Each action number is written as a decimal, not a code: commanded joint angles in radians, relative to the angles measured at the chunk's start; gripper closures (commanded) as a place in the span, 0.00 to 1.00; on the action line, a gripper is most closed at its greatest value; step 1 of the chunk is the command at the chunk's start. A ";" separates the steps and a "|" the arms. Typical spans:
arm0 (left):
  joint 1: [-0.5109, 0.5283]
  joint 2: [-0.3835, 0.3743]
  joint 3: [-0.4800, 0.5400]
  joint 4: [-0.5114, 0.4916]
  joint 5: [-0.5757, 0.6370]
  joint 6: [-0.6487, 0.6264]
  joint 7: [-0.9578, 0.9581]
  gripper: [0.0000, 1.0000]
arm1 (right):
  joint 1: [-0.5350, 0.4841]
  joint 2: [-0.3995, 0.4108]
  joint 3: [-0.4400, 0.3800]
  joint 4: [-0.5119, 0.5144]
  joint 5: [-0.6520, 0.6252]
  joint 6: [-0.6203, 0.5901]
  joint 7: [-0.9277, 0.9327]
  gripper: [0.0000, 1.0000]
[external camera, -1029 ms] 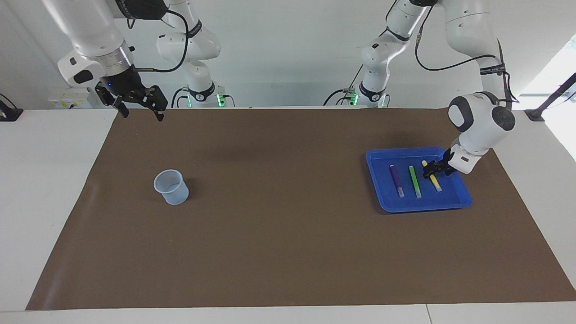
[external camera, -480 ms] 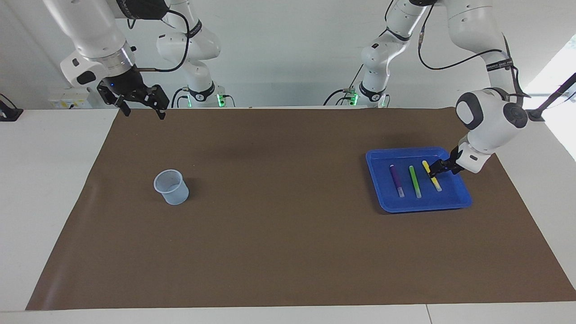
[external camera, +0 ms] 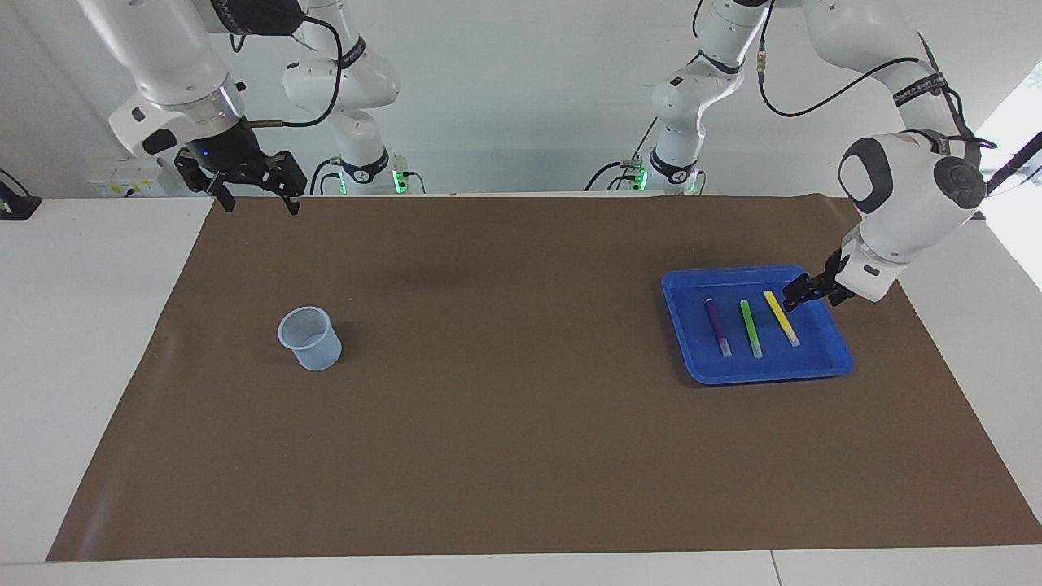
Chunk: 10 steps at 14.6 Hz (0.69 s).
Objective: Right arm passes pens to left for tray arrangement
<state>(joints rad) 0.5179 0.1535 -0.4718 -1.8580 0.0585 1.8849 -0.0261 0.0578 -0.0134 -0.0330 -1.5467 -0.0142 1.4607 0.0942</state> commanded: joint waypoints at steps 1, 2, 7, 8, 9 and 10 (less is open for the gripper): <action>-0.045 -0.032 0.010 0.037 0.009 -0.087 -0.031 0.00 | -0.009 -0.005 0.007 -0.012 0.000 0.013 -0.021 0.00; -0.056 -0.051 0.010 0.039 0.009 -0.110 -0.031 0.00 | -0.009 -0.007 0.007 -0.016 0.002 0.023 -0.019 0.00; -0.171 -0.132 0.091 0.109 0.001 -0.288 -0.040 0.00 | -0.007 -0.008 0.007 -0.023 0.002 0.026 -0.016 0.00; -0.232 -0.150 0.146 0.127 -0.015 -0.329 -0.040 0.00 | -0.007 -0.008 0.007 -0.023 0.002 0.026 -0.011 0.00; -0.278 -0.172 0.197 0.138 -0.032 -0.366 -0.041 0.00 | -0.007 -0.008 0.007 -0.023 0.002 0.026 -0.011 0.00; -0.327 -0.198 0.252 0.138 -0.034 -0.412 -0.038 0.00 | -0.007 -0.008 0.007 -0.023 0.002 0.027 -0.010 0.00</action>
<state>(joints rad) 0.2901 0.0044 -0.3280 -1.7323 0.0441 1.5552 -0.0563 0.0579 -0.0133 -0.0330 -1.5522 -0.0141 1.4678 0.0942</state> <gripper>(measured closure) 0.000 0.000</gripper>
